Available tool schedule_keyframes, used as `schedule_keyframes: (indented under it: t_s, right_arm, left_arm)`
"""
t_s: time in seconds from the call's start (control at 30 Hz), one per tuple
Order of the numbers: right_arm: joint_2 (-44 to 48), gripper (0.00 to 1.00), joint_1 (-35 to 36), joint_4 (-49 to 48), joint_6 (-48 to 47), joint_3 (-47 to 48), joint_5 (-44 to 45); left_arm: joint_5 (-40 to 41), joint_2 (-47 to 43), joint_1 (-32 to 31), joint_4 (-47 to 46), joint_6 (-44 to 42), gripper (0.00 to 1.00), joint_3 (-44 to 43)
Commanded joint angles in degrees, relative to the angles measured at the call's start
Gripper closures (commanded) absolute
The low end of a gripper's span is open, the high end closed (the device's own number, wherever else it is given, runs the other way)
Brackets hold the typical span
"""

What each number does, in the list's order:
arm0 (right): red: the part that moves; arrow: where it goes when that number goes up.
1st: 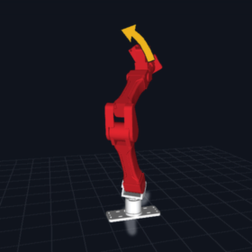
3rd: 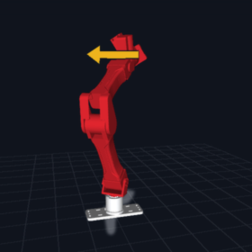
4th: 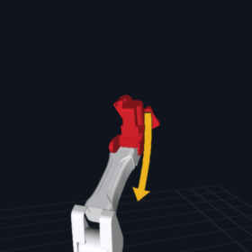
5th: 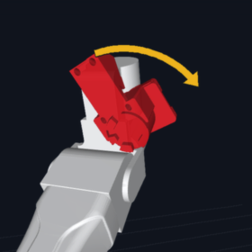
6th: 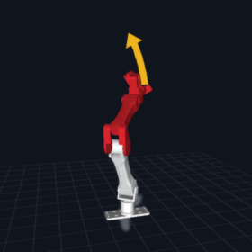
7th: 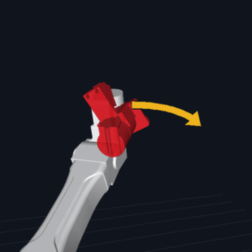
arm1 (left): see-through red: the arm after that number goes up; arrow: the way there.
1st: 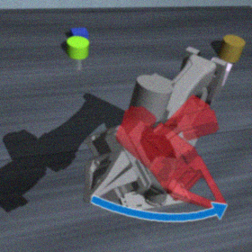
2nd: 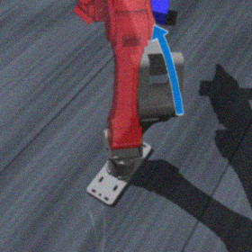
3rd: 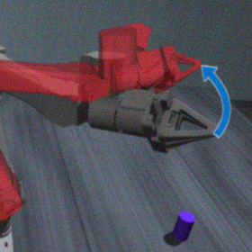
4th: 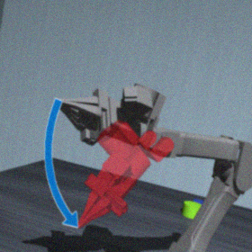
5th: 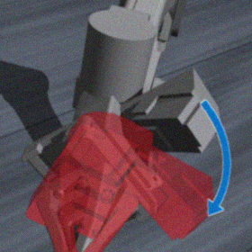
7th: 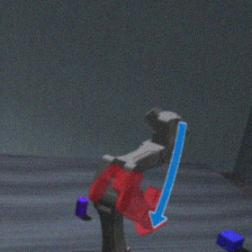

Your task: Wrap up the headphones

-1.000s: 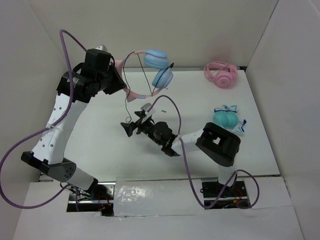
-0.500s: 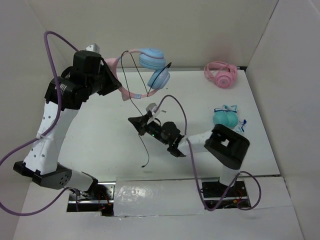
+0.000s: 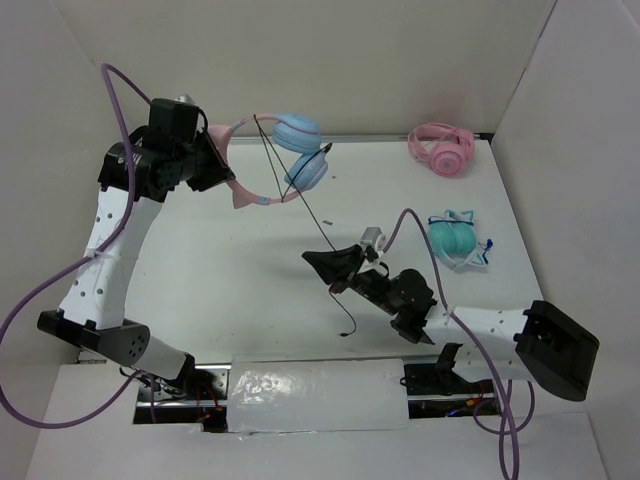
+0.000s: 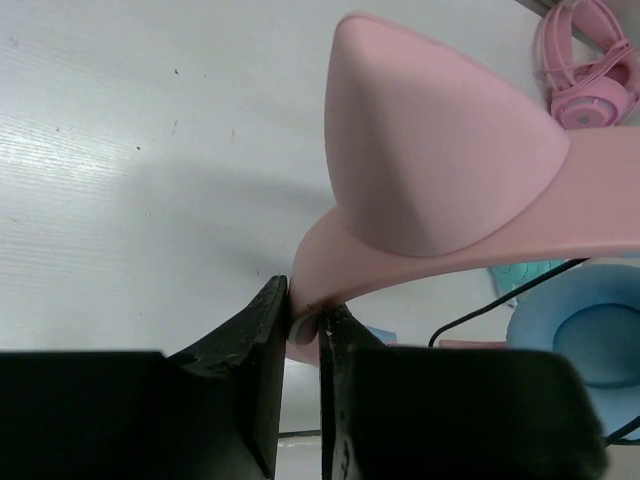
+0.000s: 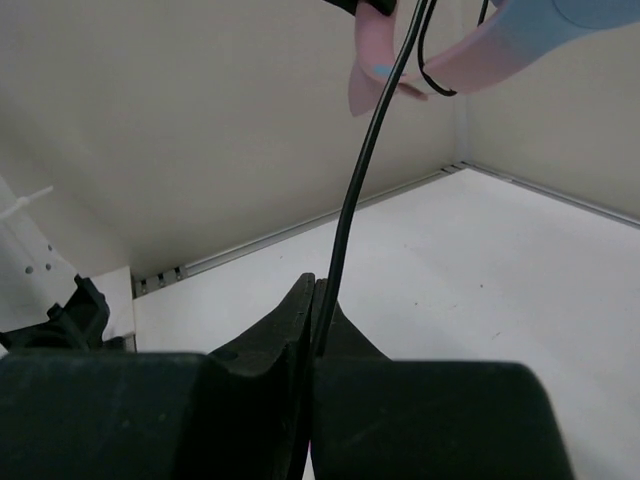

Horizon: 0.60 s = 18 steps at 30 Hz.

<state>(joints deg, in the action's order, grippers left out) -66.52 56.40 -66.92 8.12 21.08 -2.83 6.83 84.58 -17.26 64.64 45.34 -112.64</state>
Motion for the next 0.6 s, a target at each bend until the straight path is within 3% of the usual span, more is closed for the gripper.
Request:
schedule_keyframes:
  t_s: [0.0, 0.17, 0.4, 0.57]
  right_arm:
    - [3.4, 1.0, -0.8, 3.6, 1.4, -2.4, -3.3]
    - [2.5, 1.0, -1.3, 10.0, 0.8, 1.4, -5.9]
    - [-12.3, 1.0, -2.2, -1.4, 4.9, 4.4, -11.8]
    - [-24.1, 1.0, -3.7, -7.6, 9.8, 9.2, -21.8]
  left_arm:
    - [-0.5, -1.4, 1.8, -8.8, 4.0, 1.0, -2.1]
    - [-2.3, -1.9, 2.2, -8.7, 6.0, 1.0, -1.9]
    - [-9.1, -3.1, 2.2, -12.6, 5.8, 1.0, -0.1]
    - [-14.8, -3.5, 1.8, -14.6, 3.8, 1.0, -1.0]
